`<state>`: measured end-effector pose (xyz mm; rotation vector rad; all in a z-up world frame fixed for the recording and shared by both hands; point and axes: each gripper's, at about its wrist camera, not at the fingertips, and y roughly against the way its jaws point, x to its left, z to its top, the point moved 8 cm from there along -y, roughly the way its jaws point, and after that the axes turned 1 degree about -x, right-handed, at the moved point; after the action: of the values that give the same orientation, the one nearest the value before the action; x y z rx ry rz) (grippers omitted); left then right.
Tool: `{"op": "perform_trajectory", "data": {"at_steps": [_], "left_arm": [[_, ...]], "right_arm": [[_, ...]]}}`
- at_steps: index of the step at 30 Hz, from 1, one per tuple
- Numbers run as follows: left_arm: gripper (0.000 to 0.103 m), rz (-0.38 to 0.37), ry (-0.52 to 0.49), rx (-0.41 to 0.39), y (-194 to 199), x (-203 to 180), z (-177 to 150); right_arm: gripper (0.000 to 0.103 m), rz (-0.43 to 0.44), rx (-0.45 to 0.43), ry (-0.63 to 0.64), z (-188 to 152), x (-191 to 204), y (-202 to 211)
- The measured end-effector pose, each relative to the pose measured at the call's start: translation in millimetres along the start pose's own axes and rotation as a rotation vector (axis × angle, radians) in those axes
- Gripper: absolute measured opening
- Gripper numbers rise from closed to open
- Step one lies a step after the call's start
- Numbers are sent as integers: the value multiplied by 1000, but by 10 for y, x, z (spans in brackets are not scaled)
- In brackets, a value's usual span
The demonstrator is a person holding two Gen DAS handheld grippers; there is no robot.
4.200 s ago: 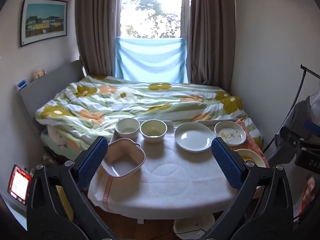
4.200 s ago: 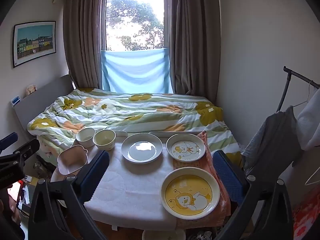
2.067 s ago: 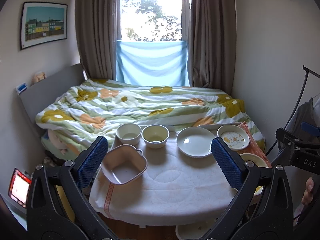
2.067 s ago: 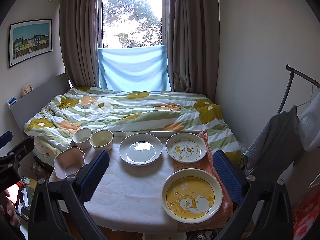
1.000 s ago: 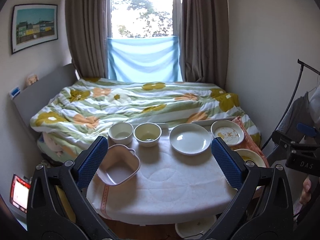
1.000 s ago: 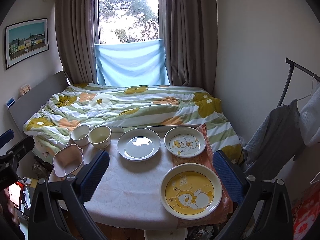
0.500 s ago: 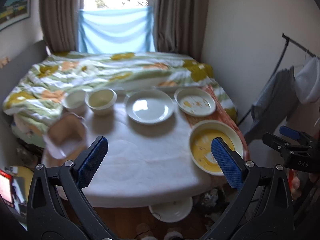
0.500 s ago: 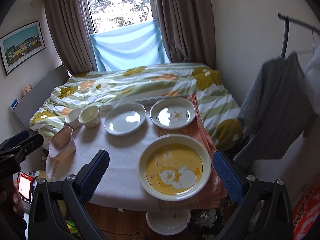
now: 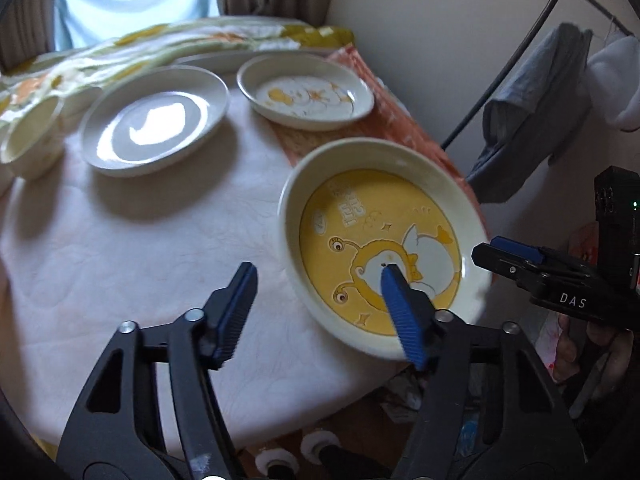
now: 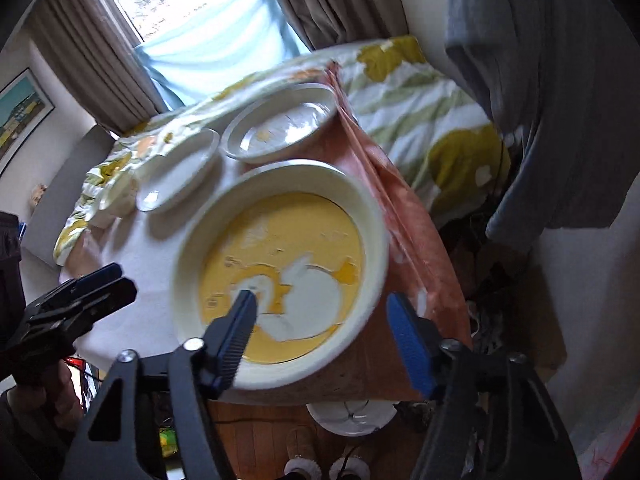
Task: Organize plates and bowls
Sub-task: 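Reach the left gripper to the large yellow duck plate rim and grasp it, then lift the yellow duck plate with the left gripper and carry it toward the table center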
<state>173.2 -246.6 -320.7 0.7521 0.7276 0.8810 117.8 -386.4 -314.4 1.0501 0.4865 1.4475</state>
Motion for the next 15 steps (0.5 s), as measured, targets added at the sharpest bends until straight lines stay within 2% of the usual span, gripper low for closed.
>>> {"op": "perform_trajectory", "data": {"at_steps": [4, 6, 9, 11, 15], "left_arm": [[45, -17, 5, 49, -256, 18, 32], [33, -12, 9, 73, -356, 49, 29], [22, -19, 38, 102, -425, 111, 17], [18, -21, 55, 109, -453, 149, 10], [14, -14, 57, 112, -468, 180, -5]], "right_arm": [[34, 17, 29, -24, 51, -106, -180], [30, 19, 29, -23, 89, -142, -222], [22, 19, 36, -21, 125, -202, -308], [15, 19, 43, -24, 146, -222, -345], [13, 18, 42, -29, 187, -233, -420]]}}
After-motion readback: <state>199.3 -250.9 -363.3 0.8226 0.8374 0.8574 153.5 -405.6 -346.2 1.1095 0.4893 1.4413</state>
